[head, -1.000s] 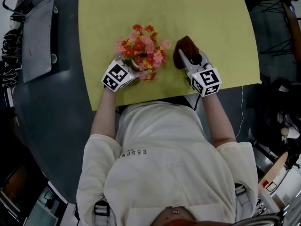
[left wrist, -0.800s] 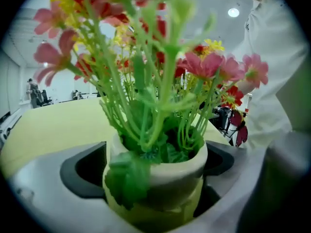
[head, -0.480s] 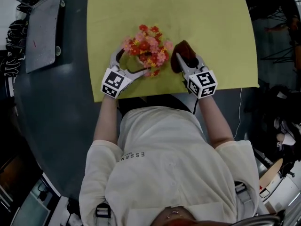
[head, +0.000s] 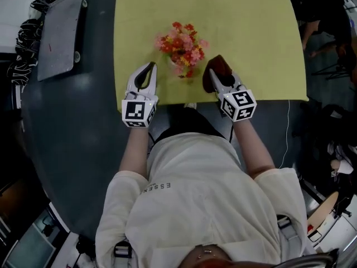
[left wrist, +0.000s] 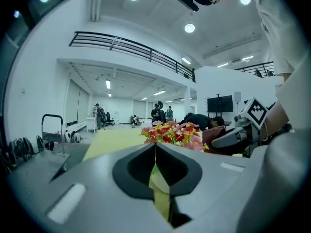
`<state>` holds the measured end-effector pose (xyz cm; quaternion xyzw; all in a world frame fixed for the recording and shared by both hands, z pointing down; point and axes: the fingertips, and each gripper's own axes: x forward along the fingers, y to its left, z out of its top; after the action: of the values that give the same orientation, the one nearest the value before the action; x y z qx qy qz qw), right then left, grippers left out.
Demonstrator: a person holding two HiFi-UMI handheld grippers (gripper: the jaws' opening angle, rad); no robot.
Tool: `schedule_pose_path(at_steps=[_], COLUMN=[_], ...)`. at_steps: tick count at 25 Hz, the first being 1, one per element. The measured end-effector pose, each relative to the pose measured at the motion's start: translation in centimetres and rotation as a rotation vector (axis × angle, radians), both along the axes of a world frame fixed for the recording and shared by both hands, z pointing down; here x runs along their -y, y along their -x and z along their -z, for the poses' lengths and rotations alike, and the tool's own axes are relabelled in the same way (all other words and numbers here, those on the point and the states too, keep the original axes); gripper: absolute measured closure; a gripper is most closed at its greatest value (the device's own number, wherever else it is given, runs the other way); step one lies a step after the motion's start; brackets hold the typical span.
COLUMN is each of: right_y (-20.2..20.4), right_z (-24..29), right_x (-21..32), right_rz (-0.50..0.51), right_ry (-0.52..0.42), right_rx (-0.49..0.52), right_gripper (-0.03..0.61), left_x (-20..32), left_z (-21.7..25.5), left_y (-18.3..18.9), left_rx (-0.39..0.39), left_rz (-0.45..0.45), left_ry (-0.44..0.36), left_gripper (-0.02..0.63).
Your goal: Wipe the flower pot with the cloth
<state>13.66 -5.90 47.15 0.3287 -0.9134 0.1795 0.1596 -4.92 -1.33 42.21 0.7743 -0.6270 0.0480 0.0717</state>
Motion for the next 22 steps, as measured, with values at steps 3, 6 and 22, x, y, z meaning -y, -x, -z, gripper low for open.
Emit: schedule_pose_path(at_steps=[3,6,22], right_y=[-0.3,-1.1,-2.7], right_z=[0.6,2.2,8.0], right_x=[-2.9,-4.8,-14.8], right_rz=[-0.022,-0.072,-0.147], right_ry=[-0.027,-0.064,-0.214], right_rx=[-0.022,-0.042,-0.097], right_gripper=[0.521,0.522,0.522], left_x=[-2.6,-4.6,-13.9], left_z=[1.3,2.7,7.8], left_y=[0.4,0.3,-2.0], left_rx=[-0.03,-0.049,-0.095], left_rz=[0.031,0.048,0.047], left_ry=[-0.001,0.004,-0.02], left_gripper=[0.598,0.598,0.6])
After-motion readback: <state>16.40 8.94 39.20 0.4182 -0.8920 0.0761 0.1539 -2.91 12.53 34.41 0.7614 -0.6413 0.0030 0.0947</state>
